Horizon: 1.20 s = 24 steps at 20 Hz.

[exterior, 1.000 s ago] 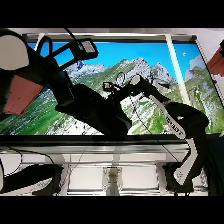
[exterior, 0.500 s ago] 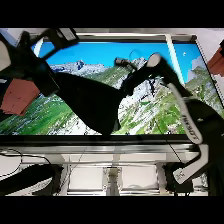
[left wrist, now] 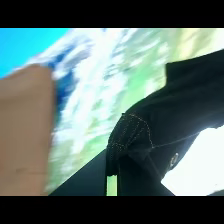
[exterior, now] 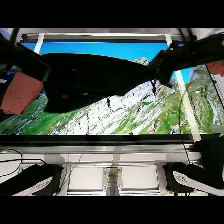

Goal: Fold the clothes and pants, and hang the long-sleeved shirts on hangers.

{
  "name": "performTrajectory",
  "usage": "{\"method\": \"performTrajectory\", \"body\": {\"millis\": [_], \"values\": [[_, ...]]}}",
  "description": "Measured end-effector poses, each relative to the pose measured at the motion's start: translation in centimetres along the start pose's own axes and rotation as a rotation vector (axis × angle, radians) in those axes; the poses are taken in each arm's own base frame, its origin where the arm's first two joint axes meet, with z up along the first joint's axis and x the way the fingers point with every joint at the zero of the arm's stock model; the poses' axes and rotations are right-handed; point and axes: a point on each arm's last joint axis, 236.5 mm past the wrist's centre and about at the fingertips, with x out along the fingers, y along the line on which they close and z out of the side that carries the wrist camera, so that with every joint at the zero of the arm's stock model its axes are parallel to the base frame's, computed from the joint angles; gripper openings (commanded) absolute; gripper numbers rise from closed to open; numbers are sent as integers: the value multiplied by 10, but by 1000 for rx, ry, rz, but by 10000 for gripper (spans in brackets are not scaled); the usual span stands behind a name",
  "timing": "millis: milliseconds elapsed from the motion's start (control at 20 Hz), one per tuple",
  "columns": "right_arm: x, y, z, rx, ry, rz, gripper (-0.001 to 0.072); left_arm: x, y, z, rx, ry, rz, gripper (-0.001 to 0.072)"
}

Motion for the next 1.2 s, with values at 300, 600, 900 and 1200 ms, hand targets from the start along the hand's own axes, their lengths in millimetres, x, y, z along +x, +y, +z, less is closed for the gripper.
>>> {"method": "performTrajectory", "body": {"millis": [300, 600, 900, 1200], "values": [[-73, 39, -4, 30, -30, -64, 6, -65, -41, 17, -166, -205, -271, 40], [-110, 58, -2, 85, -50, -87, 6, -129, -54, 24, -281, -366, -436, 40], [-83, 41, -14, 170, 53, -55, 6, -86, -60, 16, -321, -207, -395, 40], [-15, 0, -31, 260, 196, -1, 7, 16, -71, 17, -293, 25, -297, 40]]}}
